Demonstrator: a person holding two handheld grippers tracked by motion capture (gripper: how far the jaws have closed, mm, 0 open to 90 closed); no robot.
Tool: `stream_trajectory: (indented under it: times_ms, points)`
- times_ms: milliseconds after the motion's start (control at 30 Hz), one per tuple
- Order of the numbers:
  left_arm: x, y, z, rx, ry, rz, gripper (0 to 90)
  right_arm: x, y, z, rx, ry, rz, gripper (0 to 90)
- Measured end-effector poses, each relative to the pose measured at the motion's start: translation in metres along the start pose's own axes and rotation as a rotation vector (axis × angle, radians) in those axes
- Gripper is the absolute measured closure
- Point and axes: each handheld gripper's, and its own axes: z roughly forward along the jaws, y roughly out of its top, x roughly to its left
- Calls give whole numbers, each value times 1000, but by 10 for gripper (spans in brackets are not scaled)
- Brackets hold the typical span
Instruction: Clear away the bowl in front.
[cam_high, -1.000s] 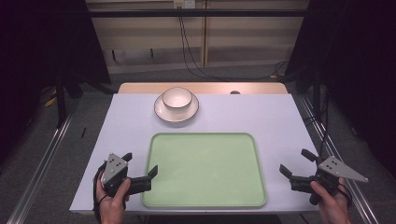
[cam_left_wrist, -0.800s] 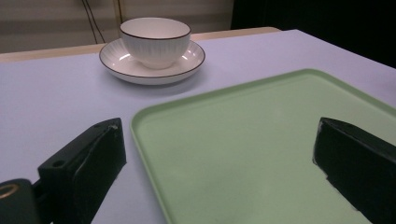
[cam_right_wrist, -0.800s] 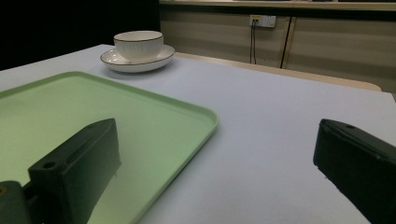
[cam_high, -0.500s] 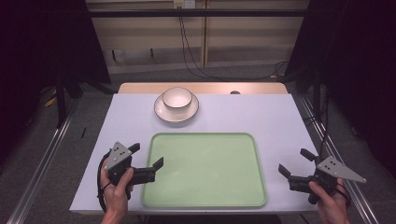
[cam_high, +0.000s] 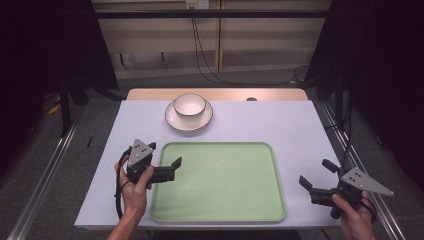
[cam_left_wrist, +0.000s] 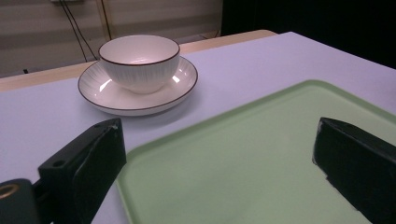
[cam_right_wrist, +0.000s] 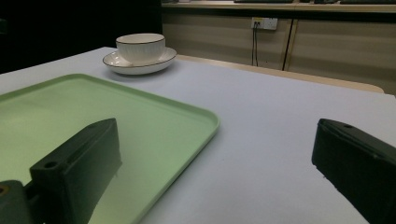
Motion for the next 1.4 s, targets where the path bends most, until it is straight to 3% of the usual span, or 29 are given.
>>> stream_trajectory:
  times_ms: [100,367,433,600,867,967,1033,1400]
  points:
    - [4,2,4,-5,-10,27,25,1,0,0,-2,5,-1,9]
    - [13,6,15,6,0,7,27,2,1,-1,-15,8,-11,17]
    - [15,10,21,-3,18,11,25,2,1,0,-13,12,-11,18]
    - [18,18,31,20,7,42,26,3,1,-1,-9,14,-21,18]
    - [31,22,48,29,31,35,26,2,0,0,-6,21,-17,18]
    - [35,24,56,52,-16,60,33,3,0,0,-7,15,-19,18]
    - [37,25,60,58,-14,79,24,2,0,0,-6,2,-17,18]
    - [47,29,85,80,11,37,40,3,0,0,-8,10,-21,18]
